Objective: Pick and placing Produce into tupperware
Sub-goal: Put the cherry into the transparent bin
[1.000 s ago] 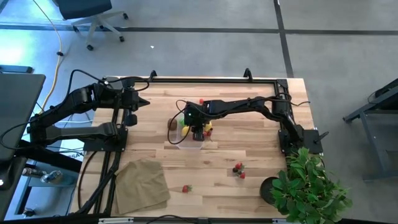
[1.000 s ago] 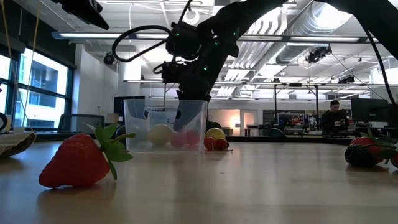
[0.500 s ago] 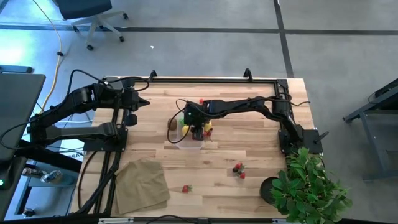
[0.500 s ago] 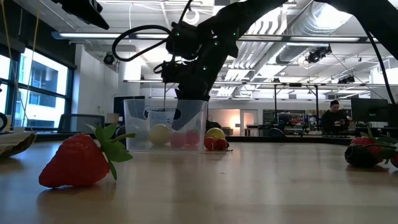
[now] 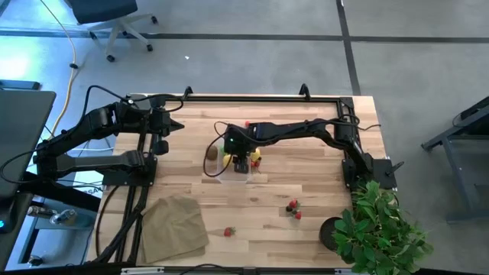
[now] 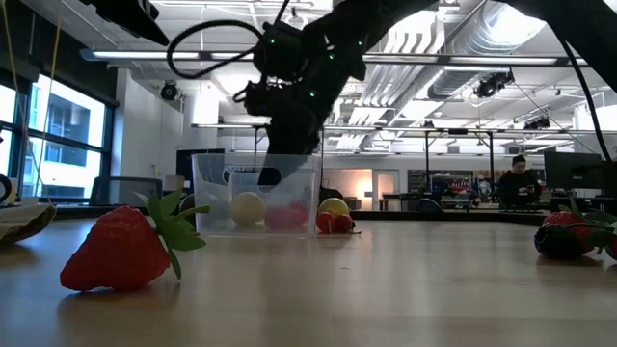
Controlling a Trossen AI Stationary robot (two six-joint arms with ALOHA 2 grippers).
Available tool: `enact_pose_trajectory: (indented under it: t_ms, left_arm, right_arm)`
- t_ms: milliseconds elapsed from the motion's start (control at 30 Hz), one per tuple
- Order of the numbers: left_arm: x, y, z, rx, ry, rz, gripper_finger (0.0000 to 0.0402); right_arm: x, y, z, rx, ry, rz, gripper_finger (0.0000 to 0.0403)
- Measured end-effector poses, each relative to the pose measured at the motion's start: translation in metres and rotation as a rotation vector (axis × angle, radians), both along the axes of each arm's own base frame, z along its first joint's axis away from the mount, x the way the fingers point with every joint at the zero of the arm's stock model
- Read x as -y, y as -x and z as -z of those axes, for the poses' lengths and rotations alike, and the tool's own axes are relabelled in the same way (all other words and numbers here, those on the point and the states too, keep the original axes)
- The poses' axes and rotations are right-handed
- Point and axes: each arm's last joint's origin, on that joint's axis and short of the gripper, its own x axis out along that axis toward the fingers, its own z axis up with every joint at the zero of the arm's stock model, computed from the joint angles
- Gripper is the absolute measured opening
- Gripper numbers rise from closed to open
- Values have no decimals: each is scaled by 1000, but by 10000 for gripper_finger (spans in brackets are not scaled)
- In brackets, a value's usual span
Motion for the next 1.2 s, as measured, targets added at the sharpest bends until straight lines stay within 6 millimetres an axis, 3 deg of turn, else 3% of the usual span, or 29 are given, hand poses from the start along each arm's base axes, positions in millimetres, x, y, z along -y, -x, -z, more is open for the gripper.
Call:
enact_pose_trajectory:
  t_ms: [267,567,767,933,1067,1200]
  left_arm:
    - [0,0,0,0,0,0,1]
    - [0,0,0,0,0,0,1]
    - [0,0,0,-1,0,0,1]
    - [0,0,0,-1,0,0,1]
    - [0,0,0,0,1,0,1]
    - [0,0,0,0,0,0,1]
  right_arm:
    - [17,-8,-49,52,-7,91,158]
    - [81,6,-111,111,-9,443,158]
    - [122,30,-131,66,76,726,158]
    - [151,49,-122,5,22,861,158]
    - [167,55,-88,-86,-84,879,158]
    - [168,50,-57,-146,-156,843,158]
